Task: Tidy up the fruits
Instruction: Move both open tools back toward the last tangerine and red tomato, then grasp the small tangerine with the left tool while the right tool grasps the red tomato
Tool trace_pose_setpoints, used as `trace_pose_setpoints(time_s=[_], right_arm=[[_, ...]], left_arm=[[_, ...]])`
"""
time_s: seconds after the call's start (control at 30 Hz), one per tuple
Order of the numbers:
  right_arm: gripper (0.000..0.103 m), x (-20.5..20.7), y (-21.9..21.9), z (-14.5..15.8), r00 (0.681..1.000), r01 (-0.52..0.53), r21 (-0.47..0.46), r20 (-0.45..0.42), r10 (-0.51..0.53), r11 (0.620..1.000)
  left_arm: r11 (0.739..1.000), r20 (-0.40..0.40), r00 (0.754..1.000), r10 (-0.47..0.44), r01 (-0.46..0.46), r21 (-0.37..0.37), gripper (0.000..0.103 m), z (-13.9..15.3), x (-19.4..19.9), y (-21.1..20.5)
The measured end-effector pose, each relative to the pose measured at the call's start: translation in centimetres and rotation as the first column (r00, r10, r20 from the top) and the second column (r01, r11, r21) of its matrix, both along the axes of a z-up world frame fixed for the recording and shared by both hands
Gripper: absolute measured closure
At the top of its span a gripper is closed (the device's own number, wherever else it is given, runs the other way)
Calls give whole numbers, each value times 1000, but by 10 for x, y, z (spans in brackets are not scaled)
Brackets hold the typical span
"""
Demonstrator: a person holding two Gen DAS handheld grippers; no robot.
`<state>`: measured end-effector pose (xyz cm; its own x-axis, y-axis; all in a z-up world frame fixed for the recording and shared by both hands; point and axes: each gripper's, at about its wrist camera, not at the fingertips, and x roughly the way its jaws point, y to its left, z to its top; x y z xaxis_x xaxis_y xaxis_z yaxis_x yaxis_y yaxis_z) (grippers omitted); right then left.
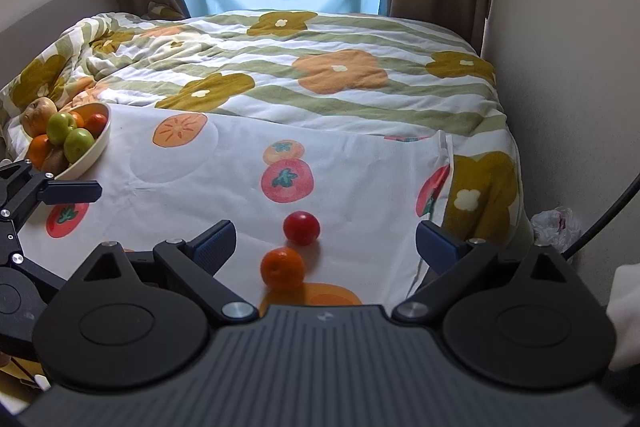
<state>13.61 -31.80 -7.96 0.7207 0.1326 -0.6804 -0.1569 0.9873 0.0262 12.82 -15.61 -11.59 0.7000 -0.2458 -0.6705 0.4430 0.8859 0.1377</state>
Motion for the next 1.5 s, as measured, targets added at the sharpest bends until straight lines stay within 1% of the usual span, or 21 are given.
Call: trace_pose_setpoints(time_s=[0.1,0.27,0.33,0.5,0.57,0.6,0.67,0.73,0.87,1.03,1.2,1.27,1.33,1.5], right_arm=[[0,13,-8,-13,1000,-11,-3,-4,11,1000],[0,30,-16,-31,999,-41,-3,-21,41,999],[7,35,-16,-37,998,-48,-7,-31,48,999],[10,42,-13,-46,997,-58,1,-44,58,998],[13,45,-12,-49,997,-64,3,-49,64,998],[15,46,-10,-51,996,-69,2,-53,69,998],[23,48,-8,-53,995,-75,4,-62,75,997],[24,49,-6,-56,994,-80,11,-70,80,997],[26,52,-3,-60,994,-80,27,-78,82,996],[33,56,-1,-63,992,-79,44,-90,83,996],[38,60,5,-67,991,-82,55,-101,87,995],[44,62,8,-69,990,-87,54,-103,92,995],[47,63,11,-70,990,-92,62,-103,98,994],[49,67,18,-73,988,-103,53,-108,109,993]], left_arm=[[998,-10,998,-56,56,-1,3,-15,10,-19],[992,-38,992,-121,122,17,15,-40,24,-43],[991,-50,990,-136,136,11,20,-46,29,-48],[987,-63,986,-157,158,2,29,-54,35,-57],[986,-77,983,-167,167,-7,43,-56,36,-61],[985,-85,982,-170,170,-9,46,-57,36,-61],[984,-96,979,-179,177,-23,55,-58,37,-62],[982,-105,977,-187,184,-38,62,-56,36,-61],[981,-93,977,-193,193,-17,62,-56,32,-62],[983,-88,980,-180,182,8,63,-55,30,-55],[988,-91,985,-150,151,10,63,-56,33,-44],[990,-91,986,-139,141,12,63,-56,33,-40],[991,-91,987,-132,134,14,63,-56,33,-38],[994,-91,990,-107,109,17,63,-53,30,-28]])
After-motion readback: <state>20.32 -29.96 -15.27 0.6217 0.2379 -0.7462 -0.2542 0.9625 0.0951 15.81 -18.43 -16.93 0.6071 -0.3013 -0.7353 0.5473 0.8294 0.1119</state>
